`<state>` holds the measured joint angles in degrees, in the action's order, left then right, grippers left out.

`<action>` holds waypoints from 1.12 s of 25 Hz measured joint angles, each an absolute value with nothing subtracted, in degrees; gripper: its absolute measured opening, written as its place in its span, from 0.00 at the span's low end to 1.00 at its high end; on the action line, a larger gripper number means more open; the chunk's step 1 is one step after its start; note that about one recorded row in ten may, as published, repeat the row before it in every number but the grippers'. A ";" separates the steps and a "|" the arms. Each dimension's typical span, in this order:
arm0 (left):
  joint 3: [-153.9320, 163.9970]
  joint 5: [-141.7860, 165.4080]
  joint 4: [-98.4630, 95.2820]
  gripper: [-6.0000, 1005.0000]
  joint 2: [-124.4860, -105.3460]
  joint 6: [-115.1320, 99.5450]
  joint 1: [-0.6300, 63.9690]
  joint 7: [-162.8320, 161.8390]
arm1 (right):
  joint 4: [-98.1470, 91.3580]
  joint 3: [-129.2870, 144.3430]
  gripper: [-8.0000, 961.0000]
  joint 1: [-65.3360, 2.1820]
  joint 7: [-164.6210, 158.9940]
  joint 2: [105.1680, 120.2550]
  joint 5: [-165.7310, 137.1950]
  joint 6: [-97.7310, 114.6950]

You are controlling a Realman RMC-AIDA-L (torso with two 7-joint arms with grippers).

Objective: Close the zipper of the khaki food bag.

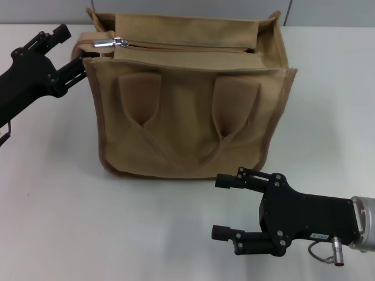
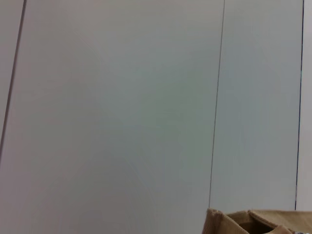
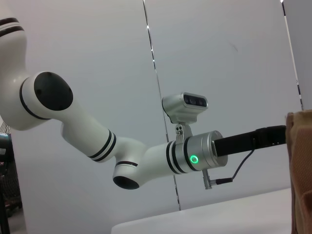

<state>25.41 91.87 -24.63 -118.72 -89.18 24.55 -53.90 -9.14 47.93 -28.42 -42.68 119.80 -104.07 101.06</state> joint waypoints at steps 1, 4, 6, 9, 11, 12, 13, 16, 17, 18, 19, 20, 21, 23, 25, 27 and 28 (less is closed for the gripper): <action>25.42 91.90 -24.19 0.75 -118.75 -88.93 24.72 -53.79 | -9.14 47.92 0.84 -28.43 -42.68 119.80 -104.06 101.01; 25.42 91.90 -23.47 0.73 -118.75 -88.88 24.87 -53.78 | -9.14 47.86 0.84 -28.43 -42.67 119.80 -104.07 100.62; 25.26 91.81 -23.33 0.71 -118.75 -88.93 24.81 -53.69 | -9.13 47.84 0.84 -28.40 -42.65 119.79 -104.07 100.36; 25.00 91.63 -22.80 0.69 -118.74 -89.14 24.49 -53.24 | -9.14 47.80 0.84 -28.37 -42.64 119.79 -104.06 100.01; 24.92 91.43 -21.70 0.67 -118.77 -89.34 24.42 -52.13 | -9.14 47.72 0.84 -28.40 -42.63 119.79 -104.07 99.63; 24.92 91.43 -21.70 0.67 -118.77 -89.34 24.42 -52.13 | -9.14 47.61 0.84 -28.48 -42.62 119.80 -104.07 99.35; 24.37 90.03 -19.93 0.66 -118.78 -89.47 24.34 -50.63 | -9.14 47.61 0.85 -28.48 -42.62 119.80 -104.07 99.35; 24.05 87.90 -18.03 0.64 -118.80 -89.33 24.31 -48.61 | -9.14 47.22 0.85 -28.63 -42.62 119.80 -104.06 98.98; 24.13 87.75 -17.91 0.63 -118.80 -89.34 24.32 -47.84 | -9.14 47.11 0.85 -28.68 -42.62 119.79 -104.06 98.96; 24.21 87.73 -17.87 0.62 -118.80 -89.37 24.33 -47.47 | -9.14 47.04 0.85 -28.72 -42.62 119.80 -104.06 98.94; 24.39 87.73 -17.86 0.61 -118.81 -89.44 24.40 -46.92 | -9.14 47.02 0.85 -28.76 -42.62 119.80 -104.06 98.94; 24.45 87.72 -17.83 0.61 -118.82 -89.45 24.51 -46.77 | -9.14 47.02 0.85 -28.78 -42.62 119.79 -104.02 98.94; 24.48 87.72 -17.78 0.60 -118.82 -89.46 24.57 -46.73 | -9.14 47.02 0.85 -28.79 -42.62 119.79 -103.86 98.94; 24.50 87.71 -17.50 0.50 -118.83 -89.47 24.72 -46.71 | -9.14 47.02 0.85 -28.79 -42.62 119.79 -103.51 98.94; 24.49 87.70 -17.22 0.39 -118.83 -89.54 24.84 -46.71 | -9.13 47.02 0.85 -28.79 -42.62 119.79 -103.28 98.96; 24.32 87.68 -17.19 0.27 -118.83 -89.74 24.86 -46.71 | -8.78 47.03 0.85 -28.69 -42.63 119.79 -102.31 99.25; 24.21 87.63 -17.17 0.20 -118.83 -89.90 24.87 -46.71 | -8.07 47.02 0.85 -28.56 -42.66 119.79 -100.73 99.84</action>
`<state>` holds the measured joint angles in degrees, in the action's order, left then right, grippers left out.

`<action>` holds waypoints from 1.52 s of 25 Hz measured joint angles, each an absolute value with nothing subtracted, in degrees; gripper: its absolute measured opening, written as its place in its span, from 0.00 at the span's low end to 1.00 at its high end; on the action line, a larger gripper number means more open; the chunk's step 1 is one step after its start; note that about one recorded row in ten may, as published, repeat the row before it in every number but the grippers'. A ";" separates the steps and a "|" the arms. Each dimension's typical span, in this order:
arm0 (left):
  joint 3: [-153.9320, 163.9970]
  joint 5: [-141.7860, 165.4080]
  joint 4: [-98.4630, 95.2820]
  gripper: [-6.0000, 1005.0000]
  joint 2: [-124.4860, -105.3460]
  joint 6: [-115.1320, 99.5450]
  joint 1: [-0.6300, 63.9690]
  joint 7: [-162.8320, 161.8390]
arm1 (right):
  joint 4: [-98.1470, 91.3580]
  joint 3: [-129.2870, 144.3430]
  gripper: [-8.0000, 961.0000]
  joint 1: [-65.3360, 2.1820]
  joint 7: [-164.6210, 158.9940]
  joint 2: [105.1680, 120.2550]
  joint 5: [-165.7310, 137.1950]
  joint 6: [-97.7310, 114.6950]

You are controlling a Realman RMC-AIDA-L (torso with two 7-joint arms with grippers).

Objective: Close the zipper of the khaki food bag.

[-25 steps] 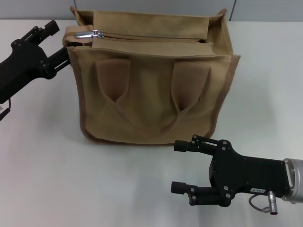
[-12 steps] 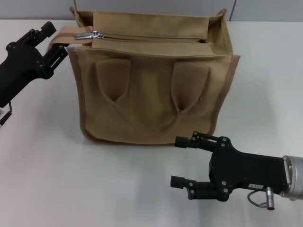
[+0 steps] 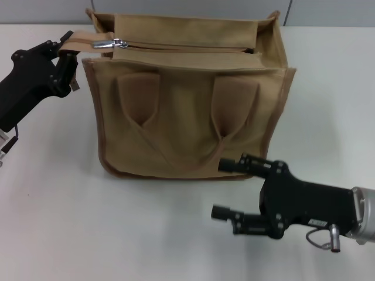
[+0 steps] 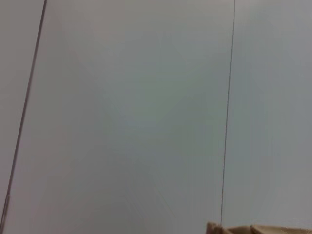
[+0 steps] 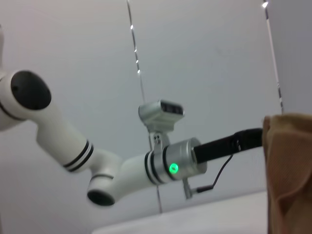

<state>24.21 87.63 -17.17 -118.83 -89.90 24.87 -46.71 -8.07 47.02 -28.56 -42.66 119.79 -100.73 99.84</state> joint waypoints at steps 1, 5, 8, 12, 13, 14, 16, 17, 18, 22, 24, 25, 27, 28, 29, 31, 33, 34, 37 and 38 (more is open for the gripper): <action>24.15 87.51 -17.03 0.13 -118.84 -90.05 24.87 -46.72 | -7.20 47.01 0.85 -28.40 -42.79 119.76 -98.76 100.64; 24.10 85.79 -15.18 0.04 -118.91 -90.99 24.94 -46.73 | -3.92 47.02 0.85 -27.35 -42.94 119.72 -91.30 104.78; 24.14 84.05 -13.33 0.02 -118.92 -91.75 25.01 -46.70 | -1.60 47.02 0.85 -26.70 -43.68 119.72 -85.34 105.55; 24.92 83.94 -11.70 0.02 -119.06 -92.11 25.52 -43.84 | -1.28 47.05 0.85 -26.71 -45.70 119.63 -83.94 105.73; 25.06 83.89 -11.09 0.02 -119.08 -92.29 25.70 -42.91 | -1.23 47.05 0.85 -26.83 -46.02 119.62 -83.93 105.83; 25.06 83.76 -10.60 0.02 -119.09 -92.43 25.87 -42.39 | -1.15 46.99 0.85 -26.89 -46.31 119.63 -83.78 106.02; 25.00 83.64 -10.02 0.02 -119.09 -92.58 26.31 -42.10 | -0.38 46.05 0.85 -27.04 -47.94 119.69 -82.56 106.83; 25.01 83.63 -9.88 0.02 -119.09 -92.67 26.57 -42.25 | 0.43 45.12 0.85 -27.12 -49.84 119.73 -81.51 107.30; 25.05 83.61 -9.79 0.02 -119.10 -92.86 26.91 -42.55 | 1.31 43.94 0.85 -27.26 -51.95 119.77 -80.46 107.80; 24.90 83.51 -9.75 0.02 -119.09 -93.96 28.53 -43.48 | 2.55 41.80 0.84 -28.94 -63.55 119.88 -79.18 110.98; 24.87 83.45 -9.69 0.02 -119.10 -94.40 29.63 -44.62 | 1.90 40.89 0.84 -30.12 -74.10 119.78 -78.88 111.30; 24.89 83.43 -9.67 0.02 -119.12 -94.59 30.04 -45.08 | 1.14 40.07 0.84 -30.74 -81.11 119.70 -78.72 110.66; 25.13 83.44 -9.62 0.02 -119.16 -95.09 31.27 -46.25 | -1.07 39.07 0.84 -31.81 -92.42 119.60 -78.59 109.08; 25.23 83.49 -9.61 0.02 -119.16 -95.20 31.68 -46.69 | -2.65 38.90 0.84 -32.48 -98.11 119.55 -78.60 108.14; 25.32 83.54 -9.60 0.02 -119.17 -95.32 32.20 -47.24 | -4.42 39.07 0.84 -33.18 -103.17 119.50 -78.70 107.17; 25.34 83.53 -9.57 0.02 -119.18 -95.40 32.85 -47.55 | -6.06 39.36 0.84 -34.08 -108.80 119.45 -78.90 105.98; 25.35 83.49 -9.37 0.02 -119.18 -95.50 33.85 -47.94 | -6.41 39.46 0.84 -34.76 -110.61 119.55 -78.93 104.58; 25.36 83.52 -9.27 0.02 -119.18 -95.50 34.35 -48.30 | -6.24 39.46 0.84 -34.99 -110.14 119.64 -78.93 103.92; 25.39 83.71 -9.07 0.02 -119.18 -95.42 35.65 -50.32 | -4.43 39.51 0.84 -36.25 -106.12 119.84 -78.95 102.08; 25.40 83.74 -9.19 0.02 -119.18 -95.35 36.05 -51.15 | -3.66 39.58 0.84 -36.81 -104.31 119.86 -78.99 101.64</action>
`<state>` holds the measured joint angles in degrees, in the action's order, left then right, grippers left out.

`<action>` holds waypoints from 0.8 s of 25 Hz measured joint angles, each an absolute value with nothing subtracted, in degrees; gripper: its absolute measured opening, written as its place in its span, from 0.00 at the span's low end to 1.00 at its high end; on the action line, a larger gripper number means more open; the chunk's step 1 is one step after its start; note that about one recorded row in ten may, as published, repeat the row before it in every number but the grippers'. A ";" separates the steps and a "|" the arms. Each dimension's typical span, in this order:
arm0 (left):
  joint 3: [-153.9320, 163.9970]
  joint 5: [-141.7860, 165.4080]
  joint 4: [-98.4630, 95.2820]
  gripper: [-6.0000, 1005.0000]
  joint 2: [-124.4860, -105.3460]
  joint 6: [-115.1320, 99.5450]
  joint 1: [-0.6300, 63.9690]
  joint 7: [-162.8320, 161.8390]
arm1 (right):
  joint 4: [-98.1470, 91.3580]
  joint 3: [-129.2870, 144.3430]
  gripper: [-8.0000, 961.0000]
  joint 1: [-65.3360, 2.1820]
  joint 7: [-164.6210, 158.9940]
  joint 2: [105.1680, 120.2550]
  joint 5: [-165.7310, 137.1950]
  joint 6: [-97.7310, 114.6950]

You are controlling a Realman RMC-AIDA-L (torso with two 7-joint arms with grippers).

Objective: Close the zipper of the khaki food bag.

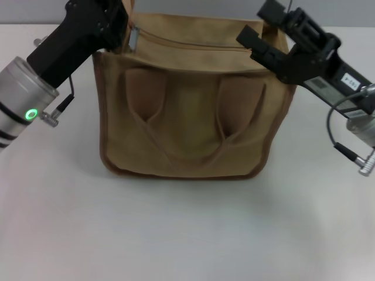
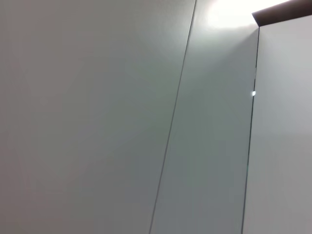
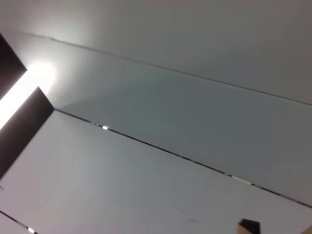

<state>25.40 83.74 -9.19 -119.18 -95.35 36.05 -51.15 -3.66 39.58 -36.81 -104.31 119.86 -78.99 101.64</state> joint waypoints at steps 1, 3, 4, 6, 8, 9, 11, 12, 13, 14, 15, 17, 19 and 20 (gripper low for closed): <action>25.43 83.78 -9.31 0.02 -119.18 -95.29 36.44 -51.86 | -3.12 39.64 0.84 -37.36 -102.34 119.86 -79.01 101.32; 25.49 83.84 -9.49 0.02 -119.18 -95.16 37.12 -52.95 | -2.43 39.63 0.84 -37.90 -99.68 119.87 -79.00 100.87; 25.51 83.86 -9.48 0.02 -119.18 -95.09 37.48 -53.28 | -1.67 39.43 0.84 -38.07 -98.16 119.88 -78.91 100.71; 25.56 83.89 -9.39 0.02 -119.18 -95.05 37.97 -53.49 | -0.14 38.98 0.84 -38.77 -95.88 119.88 -78.67 100.56; 25.67 83.91 -9.32 0.02 -119.18 -95.04 38.39 -53.52 | 0.56 38.87 0.84 -39.79 -94.15 119.89 -78.63 100.27; 25.74 83.93 -9.32 0.02 -119.18 -95.02 38.58 -53.66 | 0.55 38.96 0.84 -40.18 -93.52 119.89 -78.63 100.07; 26.07 83.94 -9.49 0.02 -119.15 -94.94 38.90 -54.41 | 0.45 39.21 0.84 -41.09 -91.93 119.89 -78.75 99.19; 26.36 83.95 -9.63 0.02 -119.12 -94.86 39.00 -54.94 | 0.44 39.26 0.84 -41.48 -90.93 119.89 -78.81 98.33; 26.70 83.95 -9.84 0.02 -119.10 -94.79 39.05 -55.45 | 0.58 39.26 0.84 -41.75 -89.96 119.89 -78.82 97.50; 26.86 83.94 -9.91 0.02 -119.08 -94.73 39.06 -55.77 | 0.75 39.22 0.84 -41.96 -89.04 119.89 -78.83 96.79; 27.03 83.95 -10.01 0.02 -119.05 -94.63 39.07 -56.14 | 0.95 39.15 0.84 -42.18 -87.86 119.89 -78.84 96.28; 27.05 83.97 -10.09 0.02 -119.05 -94.39 39.08 -56.27 | 1.30 39.07 0.84 -42.71 -85.06 119.88 -78.85 95.85; 27.07 84.00 -10.11 0.02 -119.10 -94.13 39.09 -56.27 | 1.81 38.97 0.85 -43.36 -81.42 119.88 -78.87 95.94; 27.07 84.00 -10.11 0.02 -119.12 -94.04 39.10 -56.29 | 2.11 38.93 0.85 -43.63 -79.31 119.88 -78.87 96.06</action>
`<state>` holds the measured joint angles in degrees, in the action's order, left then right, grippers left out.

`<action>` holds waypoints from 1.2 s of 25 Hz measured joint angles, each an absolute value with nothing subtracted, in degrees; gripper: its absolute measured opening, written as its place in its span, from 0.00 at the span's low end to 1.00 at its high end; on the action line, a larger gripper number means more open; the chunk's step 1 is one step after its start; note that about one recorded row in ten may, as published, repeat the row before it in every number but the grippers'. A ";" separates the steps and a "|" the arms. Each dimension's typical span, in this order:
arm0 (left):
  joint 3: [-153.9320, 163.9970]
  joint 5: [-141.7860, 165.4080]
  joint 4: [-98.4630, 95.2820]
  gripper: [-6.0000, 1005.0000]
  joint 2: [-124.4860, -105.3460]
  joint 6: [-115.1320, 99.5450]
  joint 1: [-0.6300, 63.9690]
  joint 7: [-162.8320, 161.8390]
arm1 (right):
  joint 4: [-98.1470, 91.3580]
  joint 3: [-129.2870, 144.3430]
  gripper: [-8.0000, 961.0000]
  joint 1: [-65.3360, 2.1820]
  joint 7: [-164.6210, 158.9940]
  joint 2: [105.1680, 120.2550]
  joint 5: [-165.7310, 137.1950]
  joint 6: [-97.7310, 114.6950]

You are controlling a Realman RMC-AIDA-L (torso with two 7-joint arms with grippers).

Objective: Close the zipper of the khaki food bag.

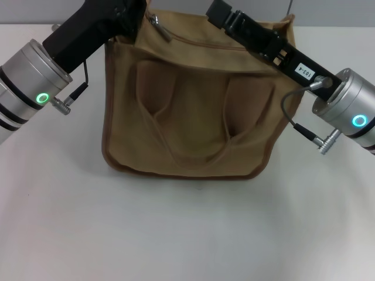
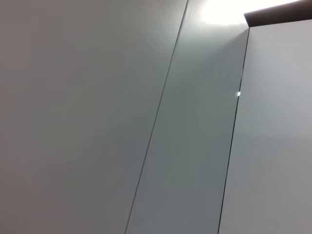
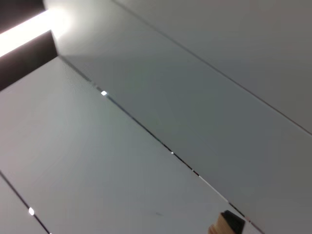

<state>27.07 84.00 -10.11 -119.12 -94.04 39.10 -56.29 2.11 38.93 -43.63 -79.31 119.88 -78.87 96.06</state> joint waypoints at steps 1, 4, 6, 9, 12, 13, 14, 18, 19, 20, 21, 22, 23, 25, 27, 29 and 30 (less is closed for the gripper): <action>27.07 84.01 -10.11 0.02 -119.14 -93.97 39.12 -56.34 | 2.31 38.93 0.85 -43.83 -77.49 119.88 -78.87 96.20; 27.09 84.03 -10.09 0.02 -119.14 -93.90 39.34 -56.37 | 2.28 39.50 0.85 -44.42 -73.22 119.88 -78.99 96.67; 27.17 84.03 -10.09 0.02 -119.14 -93.81 39.45 -56.38 | 2.14 39.60 0.84 -44.60 -73.24 119.88 -79.21 96.70; 27.78 84.03 -10.22 0.02 -119.12 -93.74 39.77 -56.39 | 2.15 39.68 0.84 -45.31 -73.64 119.88 -80.16 96.64; 28.44 84.03 -10.27 0.02 -119.11 -93.70 40.25 -56.40 | 2.47 39.68 0.84 -46.05 -74.17 119.88 -80.59 95.53; 28.49 84.03 -10.28 0.02 -119.12 -93.69 40.34 -56.40 | 2.55 39.68 0.84 -46.21 -74.17 119.88 -80.59 95.14; 28.49 84.03 -10.29 0.02 -119.12 -93.67 40.45 -56.40 | 2.56 39.67 0.85 -46.36 -74.17 119.88 -80.60 94.77; 28.49 83.84 -10.29 0.02 -119.15 -93.58 40.93 -56.40 | 2.51 39.24 0.84 -46.83 -74.16 119.88 -80.60 93.93; 28.49 83.77 -10.28 0.02 -119.15 -93.58 40.98 -56.37 | 2.52 39.20 0.84 -47.07 -74.10 119.88 -80.60 93.74; 28.44 83.70 -10.28 0.02 -119.16 -93.45 41.13 -56.12 | 2.57 39.30 0.84 -47.58 -73.98 119.88 -80.60 93.29; 28.44 83.70 -10.28 0.02 -119.16 -93.45 41.13 -56.12 | 2.57 39.30 0.84 -47.58 -73.98 119.88 -80.60 93.29; 28.41 83.68 -10.28 0.02 -119.17 -93.36 41.17 -56.02 | 2.59 39.41 0.84 -47.78 -73.94 119.88 -80.60 92.94; 28.36 83.67 -10.28 0.02 -119.17 -93.24 41.27 -56.00 | 2.61 39.50 0.84 -47.98 -73.88 119.88 -80.61 92.58; 28.22 83.63 -10.28 0.02 -119.18 -93.13 41.45 -55.98 | 2.92 39.54 0.84 -48.15 -73.78 119.88 -80.61 91.80; 28.14 83.60 -10.29 0.02 -119.18 -93.13 41.51 -55.98 | 3.22 39.49 0.84 -48.17 -73.74 119.88 -80.61 91.65; 28.05 83.56 -10.40 0.02 -119.18 -93.14 41.57 -55.97 | 3.35 39.49 0.84 -48.20 -73.70 119.88 -80.61 91.64; 28.02 83.54 -10.55 0.02 -119.18 -93.33 41.69 -55.98 | 3.53 39.60 0.84 -48.27 -73.54 119.88 -80.78 91.66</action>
<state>28.02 83.54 -10.55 -119.18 -93.33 41.69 -55.97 3.53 39.60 -48.27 -73.54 119.88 -80.78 91.66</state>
